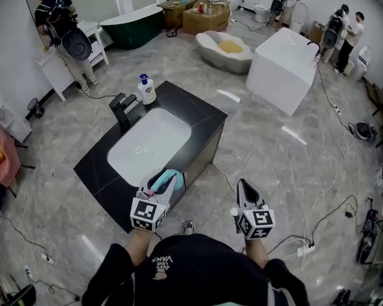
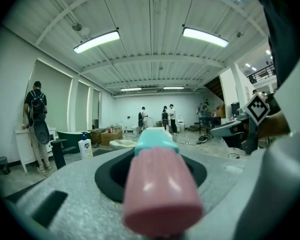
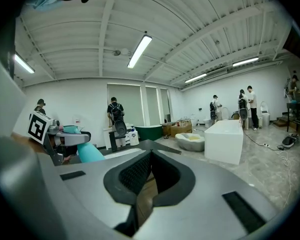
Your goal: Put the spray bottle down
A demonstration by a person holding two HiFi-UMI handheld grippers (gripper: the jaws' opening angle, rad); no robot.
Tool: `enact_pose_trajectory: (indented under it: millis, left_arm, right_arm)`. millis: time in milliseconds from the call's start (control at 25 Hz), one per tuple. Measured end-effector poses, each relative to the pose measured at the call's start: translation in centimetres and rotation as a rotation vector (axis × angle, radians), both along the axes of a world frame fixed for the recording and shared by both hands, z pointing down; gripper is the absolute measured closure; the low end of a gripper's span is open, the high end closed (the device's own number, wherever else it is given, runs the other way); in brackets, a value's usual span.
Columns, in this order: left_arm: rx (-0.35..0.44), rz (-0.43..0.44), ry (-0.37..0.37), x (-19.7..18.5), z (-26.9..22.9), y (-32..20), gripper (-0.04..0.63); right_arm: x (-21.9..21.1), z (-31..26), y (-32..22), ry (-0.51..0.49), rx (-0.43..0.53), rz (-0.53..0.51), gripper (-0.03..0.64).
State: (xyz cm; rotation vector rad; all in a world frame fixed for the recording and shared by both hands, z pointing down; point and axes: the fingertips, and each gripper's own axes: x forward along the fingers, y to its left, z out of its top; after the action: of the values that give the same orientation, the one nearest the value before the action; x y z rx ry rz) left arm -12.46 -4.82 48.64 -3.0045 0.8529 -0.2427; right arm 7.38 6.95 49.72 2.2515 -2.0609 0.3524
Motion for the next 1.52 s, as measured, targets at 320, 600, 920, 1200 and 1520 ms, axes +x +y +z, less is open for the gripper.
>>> enact_pose_trajectory:
  millis: [320, 600, 920, 1200, 1520]
  left_arm:
    - [0.011, 0.035, -0.003, 1.5, -0.4, -5.1, 0.445]
    - [-0.009, 0.019, -0.007, 3.7, 0.5, -8.7, 0.445]
    - [-0.020, -0.089, 0.000, 7.1, 0.6, -14.6, 0.445]
    - [-0.010, -0.162, -0.006, 11.4, 0.3, -19.3, 0.445]
    - [0.014, -0.223, -0.004, 16.0, 1.2, -24.2, 0.445]
  right_arm:
    - [0.2, 0.7, -4.9, -0.010, -0.008, 0.008, 0.615]
    - [2.2, 1.6, -9.0, -0.025, -0.026, -0.023, 0.615]
    - [6.7, 2.1, -16.0, -0.026, -0.049, -0.117, 0.615]
    - [10.9, 1.8, -22.4, -0.031, -0.054, -0.212, 0.615]
    - [14.4, 2.5, -27.5, -0.036, -0.062, -0.309, 0.615]
